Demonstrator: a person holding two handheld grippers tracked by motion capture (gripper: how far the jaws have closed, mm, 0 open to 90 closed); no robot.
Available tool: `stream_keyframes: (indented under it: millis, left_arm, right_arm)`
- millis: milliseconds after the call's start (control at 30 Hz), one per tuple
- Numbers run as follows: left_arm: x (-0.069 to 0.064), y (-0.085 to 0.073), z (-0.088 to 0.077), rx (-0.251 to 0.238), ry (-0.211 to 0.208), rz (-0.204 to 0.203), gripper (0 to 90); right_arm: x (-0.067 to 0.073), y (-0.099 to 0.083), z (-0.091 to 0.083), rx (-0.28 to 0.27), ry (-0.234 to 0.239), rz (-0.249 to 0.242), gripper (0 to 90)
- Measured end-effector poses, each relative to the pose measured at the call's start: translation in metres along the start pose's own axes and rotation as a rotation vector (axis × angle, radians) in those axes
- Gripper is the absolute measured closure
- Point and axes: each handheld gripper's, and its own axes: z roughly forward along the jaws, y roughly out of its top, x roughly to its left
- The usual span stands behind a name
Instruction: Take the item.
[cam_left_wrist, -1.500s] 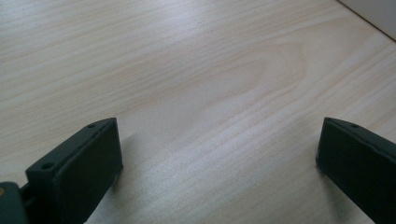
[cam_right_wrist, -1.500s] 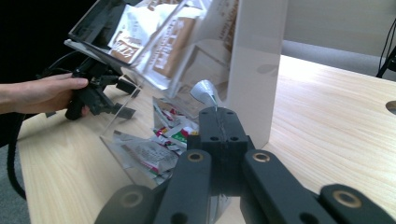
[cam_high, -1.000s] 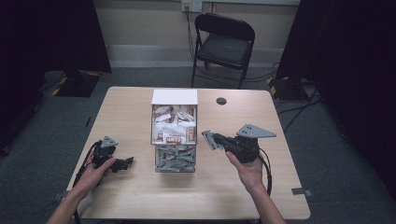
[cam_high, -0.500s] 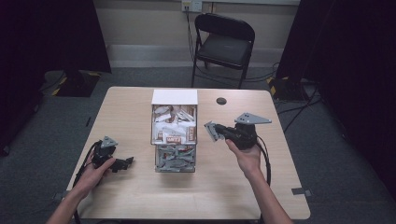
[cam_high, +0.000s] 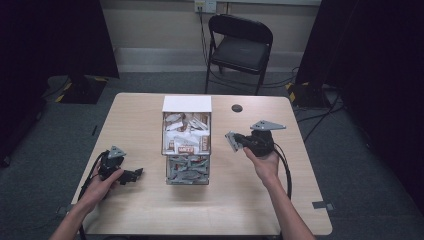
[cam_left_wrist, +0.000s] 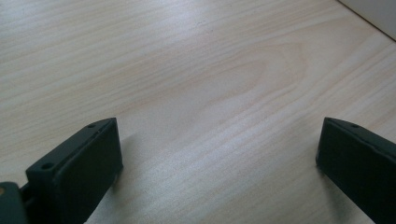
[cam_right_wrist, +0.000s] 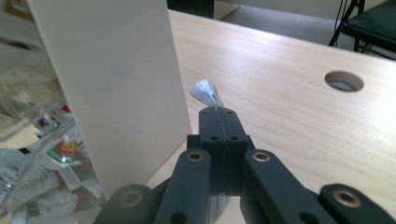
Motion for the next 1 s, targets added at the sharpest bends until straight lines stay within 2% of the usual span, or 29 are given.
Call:
stream_keyframes:
  millis: [267,367,500,600,833,900,1000]
  left_arm:
    - [0.000,0.000,0.000,-0.002,0.000,-0.002,0.0]
    - [0.000,0.000,0.000,-0.003,-0.002,-0.005,0.0]
    - [0.000,0.000,0.000,0.000,-0.001,-0.001,0.0]
    - [0.000,0.000,0.000,0.000,-0.001,-0.001,0.0]
    - [0.000,0.000,0.000,0.000,-0.001,-0.001,0.0]
    - [0.000,0.000,0.000,0.001,0.000,0.001,0.0]
    - [0.000,0.000,0.000,-0.003,-0.002,-0.005,0.0]
  right_arm:
    - [-0.006,-0.017,0.009,0.043,-0.010,0.017,90.0]
    - [-0.010,-0.019,0.011,0.050,-0.018,0.025,90.0]
    - [-0.013,-0.021,0.016,0.069,-0.029,0.005,90.0]
    - [-0.016,-0.025,0.021,0.076,-0.033,0.019,90.0]
    - [-0.017,-0.035,0.028,0.106,-0.048,0.009,90.0]
    - [-0.016,-0.037,0.028,0.097,-0.039,0.014,90.0]
    - [-0.011,-0.038,0.030,0.100,-0.037,-0.010,90.0]
